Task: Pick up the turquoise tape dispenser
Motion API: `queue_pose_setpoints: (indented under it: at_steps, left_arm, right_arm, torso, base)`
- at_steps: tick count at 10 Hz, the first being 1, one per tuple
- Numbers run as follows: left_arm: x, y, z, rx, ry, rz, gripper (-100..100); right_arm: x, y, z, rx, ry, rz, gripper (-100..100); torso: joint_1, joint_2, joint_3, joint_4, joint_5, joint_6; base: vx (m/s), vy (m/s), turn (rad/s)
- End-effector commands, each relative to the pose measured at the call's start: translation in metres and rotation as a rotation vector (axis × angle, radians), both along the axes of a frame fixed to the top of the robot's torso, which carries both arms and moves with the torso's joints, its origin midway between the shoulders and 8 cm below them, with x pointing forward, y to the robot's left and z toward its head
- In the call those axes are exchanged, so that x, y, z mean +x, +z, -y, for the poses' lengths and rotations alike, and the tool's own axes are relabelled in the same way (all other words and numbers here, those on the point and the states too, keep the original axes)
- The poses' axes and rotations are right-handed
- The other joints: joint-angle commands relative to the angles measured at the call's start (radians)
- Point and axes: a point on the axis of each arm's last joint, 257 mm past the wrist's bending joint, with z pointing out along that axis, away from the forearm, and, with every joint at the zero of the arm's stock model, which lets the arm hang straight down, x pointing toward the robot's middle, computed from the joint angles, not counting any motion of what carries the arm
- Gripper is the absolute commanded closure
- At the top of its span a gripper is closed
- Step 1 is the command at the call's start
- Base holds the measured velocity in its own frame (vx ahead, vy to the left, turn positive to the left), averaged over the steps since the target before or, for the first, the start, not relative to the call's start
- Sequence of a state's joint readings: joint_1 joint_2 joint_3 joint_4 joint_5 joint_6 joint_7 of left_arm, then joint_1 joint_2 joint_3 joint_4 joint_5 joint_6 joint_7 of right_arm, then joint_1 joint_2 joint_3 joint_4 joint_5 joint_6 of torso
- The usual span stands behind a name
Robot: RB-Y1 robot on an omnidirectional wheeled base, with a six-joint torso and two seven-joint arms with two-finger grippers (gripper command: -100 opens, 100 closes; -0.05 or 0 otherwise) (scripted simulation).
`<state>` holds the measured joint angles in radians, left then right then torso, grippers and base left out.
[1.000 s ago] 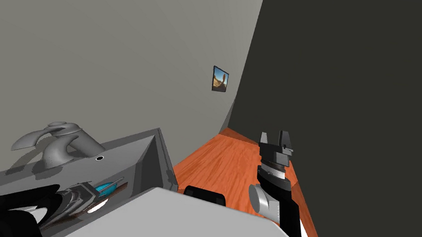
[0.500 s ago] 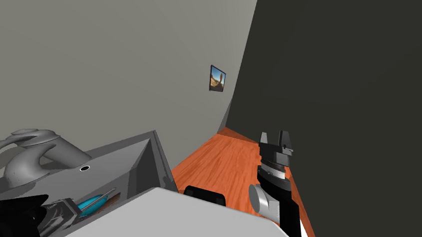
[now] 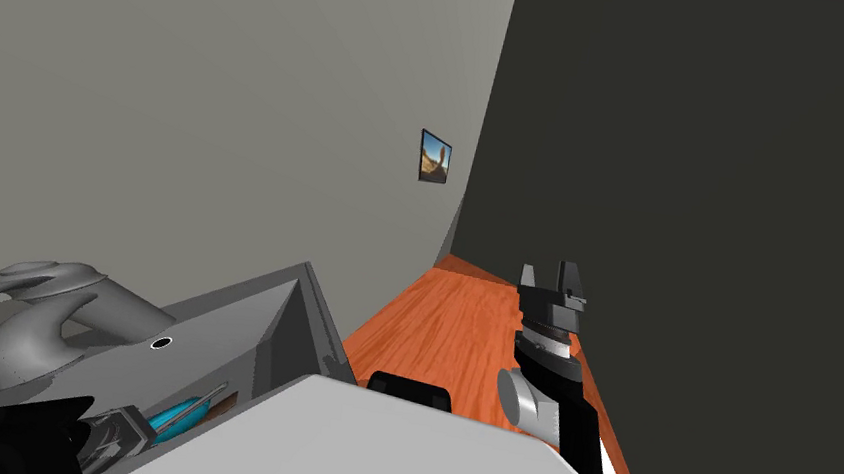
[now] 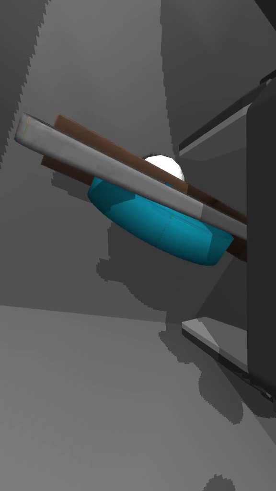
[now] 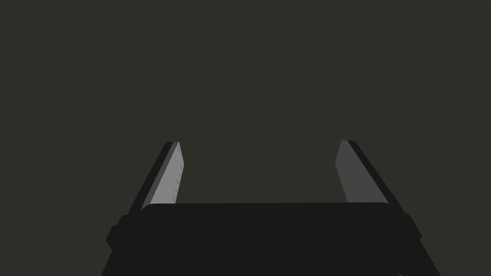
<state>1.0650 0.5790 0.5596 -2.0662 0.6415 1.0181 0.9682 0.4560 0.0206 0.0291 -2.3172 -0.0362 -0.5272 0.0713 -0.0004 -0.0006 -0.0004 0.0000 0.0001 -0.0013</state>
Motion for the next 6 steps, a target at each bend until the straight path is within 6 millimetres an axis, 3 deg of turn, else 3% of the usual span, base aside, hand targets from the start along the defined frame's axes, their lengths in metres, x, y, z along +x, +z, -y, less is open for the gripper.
queue_pose_setpoints:
  at_steps: [1,3,4,6]
  left_arm:
    - [-0.0005,-0.0075,-0.0023,0.001,0.0,0.0,-100]
    - [-0.0014,-0.0088,-0.003,0.0,0.001,0.0,-100]
    - [-0.0014,-0.0091,-0.0033,0.0,0.0,0.0,100]
    - [-0.0015,-0.0093,-0.003,0.0,-0.001,-0.001,100]
  right_arm:
    - [0.0,0.0,0.0,0.0,0.0,0.0,0]
    - [0.0,0.0,0.0,0.0,0.0,0.0,0]
    - [0.0,0.0,0.0,0.0,0.0,0.0,0]
    - [0.0,0.0,0.0,0.0,0.0,0.0,0]
  torso:
    - [0.0,0.0,0.0,0.0,0.0,0.0]
    - [0.0,0.0,0.0,0.0,0.0,0.0]
    - [-0.001,0.0,0.0,0.0,0.0,0.0]
    - [-0.001,0.001,0.0,0.0,0.0,0.0]
  base:
    - [0.014,0.013,-0.015]
    - [0.009,0.008,-0.005]
    - [0.0,0.0,0.0]
    - [0.0,0.0,0.0]
